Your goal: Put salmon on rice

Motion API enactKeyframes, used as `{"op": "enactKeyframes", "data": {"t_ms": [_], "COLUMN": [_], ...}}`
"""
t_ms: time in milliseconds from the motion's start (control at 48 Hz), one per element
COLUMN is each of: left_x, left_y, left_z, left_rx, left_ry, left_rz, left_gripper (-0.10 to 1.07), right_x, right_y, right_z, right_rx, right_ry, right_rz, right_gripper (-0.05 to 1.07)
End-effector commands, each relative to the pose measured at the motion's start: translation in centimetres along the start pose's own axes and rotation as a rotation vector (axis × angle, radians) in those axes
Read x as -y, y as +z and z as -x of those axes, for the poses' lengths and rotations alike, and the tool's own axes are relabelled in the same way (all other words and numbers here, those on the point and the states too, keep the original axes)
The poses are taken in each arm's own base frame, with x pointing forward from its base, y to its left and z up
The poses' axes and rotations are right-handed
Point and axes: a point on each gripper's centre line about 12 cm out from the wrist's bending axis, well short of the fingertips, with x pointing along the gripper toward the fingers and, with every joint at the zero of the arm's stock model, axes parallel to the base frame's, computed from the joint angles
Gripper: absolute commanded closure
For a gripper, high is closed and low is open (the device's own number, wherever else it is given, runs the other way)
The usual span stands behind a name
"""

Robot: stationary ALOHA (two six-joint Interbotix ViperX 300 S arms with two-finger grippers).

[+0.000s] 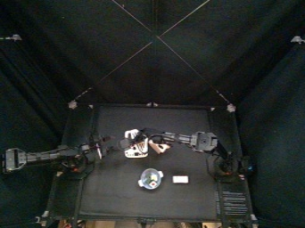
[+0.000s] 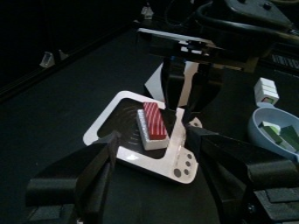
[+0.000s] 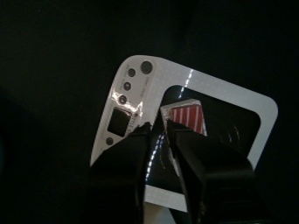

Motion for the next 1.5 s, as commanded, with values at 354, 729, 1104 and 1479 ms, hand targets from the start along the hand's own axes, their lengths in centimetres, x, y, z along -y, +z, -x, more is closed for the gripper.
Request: {"op": "enactKeyframes", "data": {"t_ms": [354,729,1104,1479], "left_x": [0.0,0.0,0.0,0.0], "left_y": [0.4,0.5,0.5,0.5], "left_z": [-0.2,-0.2,-0.2,-0.1], "left_rx": [0.013,0.014,0.014,0.014], "left_ry": [0.002,0.002,0.002,0.002], "left_rz": [0.001,0.002,0.001,-0.001], "left_gripper": [0.02,0.02,0.02,0.02], "right_x": [2.4,2.1,2.0,2.0], "right_y": [0.2,-0.5,-1.0,-0.7], "right_z": [2.5,1.3,0.1,1.2], "right_rx": [0.058,0.033,0.013,0.028], "right_ry": [-0.067,-0.050,-0.034,-0.040], "right_rz": [-0.028,-0.032,-0.038,-0.041], "right_gripper": [0.52,0.52,0.52,0.52]}}
